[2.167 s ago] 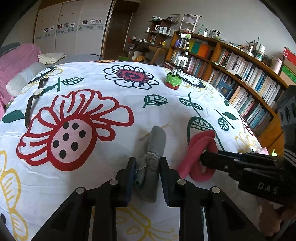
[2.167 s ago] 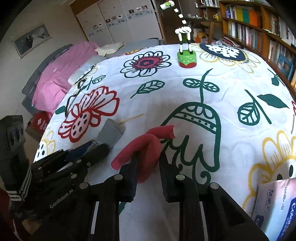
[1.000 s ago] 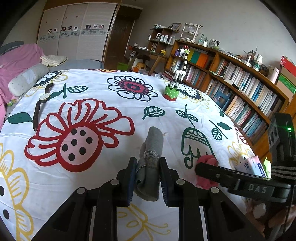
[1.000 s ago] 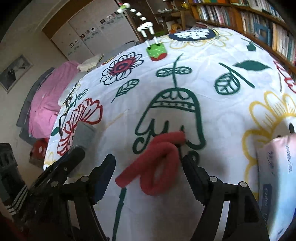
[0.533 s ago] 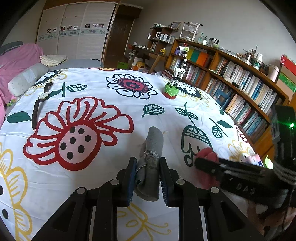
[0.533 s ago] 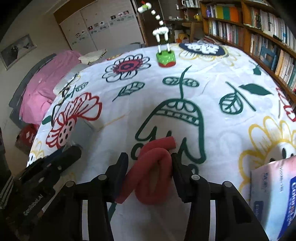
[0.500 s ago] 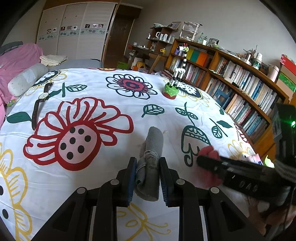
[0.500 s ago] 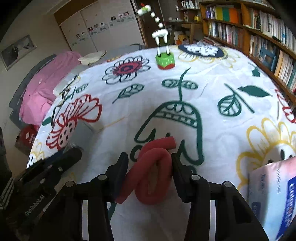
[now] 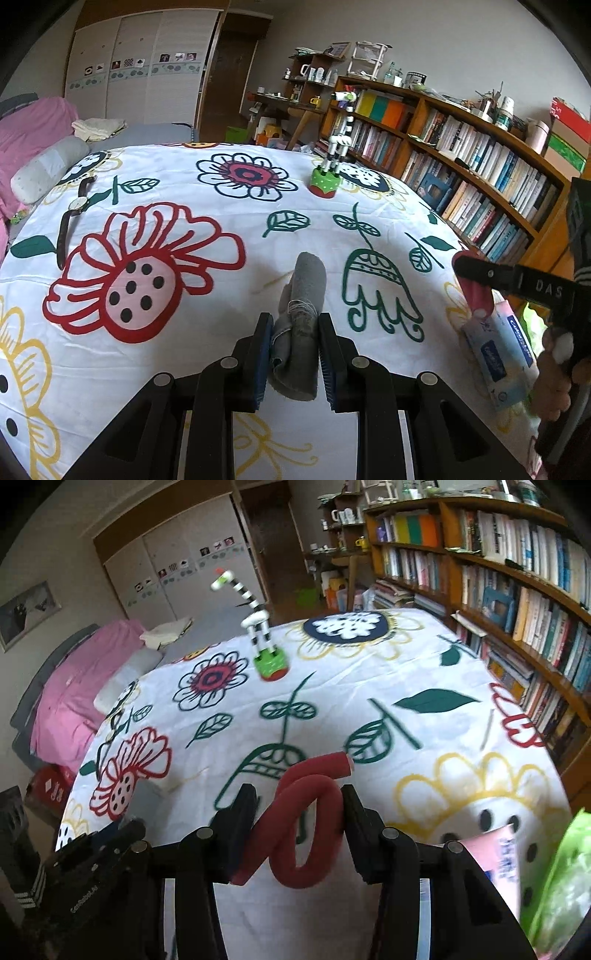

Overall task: Organize soft objects
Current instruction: 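Carry the grey sock in the left tool and red tube in the right to the green plate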

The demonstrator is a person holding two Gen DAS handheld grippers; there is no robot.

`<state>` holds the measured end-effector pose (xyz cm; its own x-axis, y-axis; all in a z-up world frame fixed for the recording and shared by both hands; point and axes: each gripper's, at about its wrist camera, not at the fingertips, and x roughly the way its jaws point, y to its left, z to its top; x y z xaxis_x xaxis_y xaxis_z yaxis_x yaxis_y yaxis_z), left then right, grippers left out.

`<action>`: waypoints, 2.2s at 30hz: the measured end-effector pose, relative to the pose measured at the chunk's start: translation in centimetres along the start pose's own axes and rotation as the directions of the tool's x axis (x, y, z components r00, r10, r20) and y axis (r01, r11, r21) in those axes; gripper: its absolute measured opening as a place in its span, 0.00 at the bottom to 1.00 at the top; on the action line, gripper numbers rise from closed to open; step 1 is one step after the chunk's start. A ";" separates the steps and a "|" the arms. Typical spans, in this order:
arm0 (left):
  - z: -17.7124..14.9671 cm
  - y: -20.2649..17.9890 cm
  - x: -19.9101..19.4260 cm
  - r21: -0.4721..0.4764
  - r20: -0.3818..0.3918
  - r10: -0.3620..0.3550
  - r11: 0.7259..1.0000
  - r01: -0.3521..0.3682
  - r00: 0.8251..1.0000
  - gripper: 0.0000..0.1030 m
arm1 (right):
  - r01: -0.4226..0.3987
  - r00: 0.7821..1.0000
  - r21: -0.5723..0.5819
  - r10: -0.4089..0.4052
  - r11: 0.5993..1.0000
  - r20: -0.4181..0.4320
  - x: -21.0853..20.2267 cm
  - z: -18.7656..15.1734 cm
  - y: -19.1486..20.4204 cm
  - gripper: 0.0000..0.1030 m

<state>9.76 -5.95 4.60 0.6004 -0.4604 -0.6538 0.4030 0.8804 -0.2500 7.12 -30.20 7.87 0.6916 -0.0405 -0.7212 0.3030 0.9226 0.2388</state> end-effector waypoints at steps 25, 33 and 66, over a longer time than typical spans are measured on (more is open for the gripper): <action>1.2 -7.8 0.0 0.102 -0.004 -0.062 0.993 0.062 0.998 0.25 | 0.074 0.992 0.144 -0.089 0.987 0.095 -6.1 1.7 -12.1 0.46; 1.5 -11.3 0.5 0.157 -0.015 -0.078 0.984 0.079 0.997 0.25 | 0.083 0.988 0.208 -0.107 0.975 0.111 -8.6 0.4 -16.8 0.46; -1.0 -28.0 1.9 0.360 -0.160 -0.249 0.886 0.291 0.955 0.25 | 0.063 0.995 0.282 -0.081 0.957 0.055 -15.3 -10.1 -25.8 0.47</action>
<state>-1.07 -31.37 9.60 0.3628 -0.6410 -0.6764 0.7809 0.6052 -0.1546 -17.95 -49.53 6.15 0.6998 -0.1365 -0.7012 0.5181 0.7728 0.3666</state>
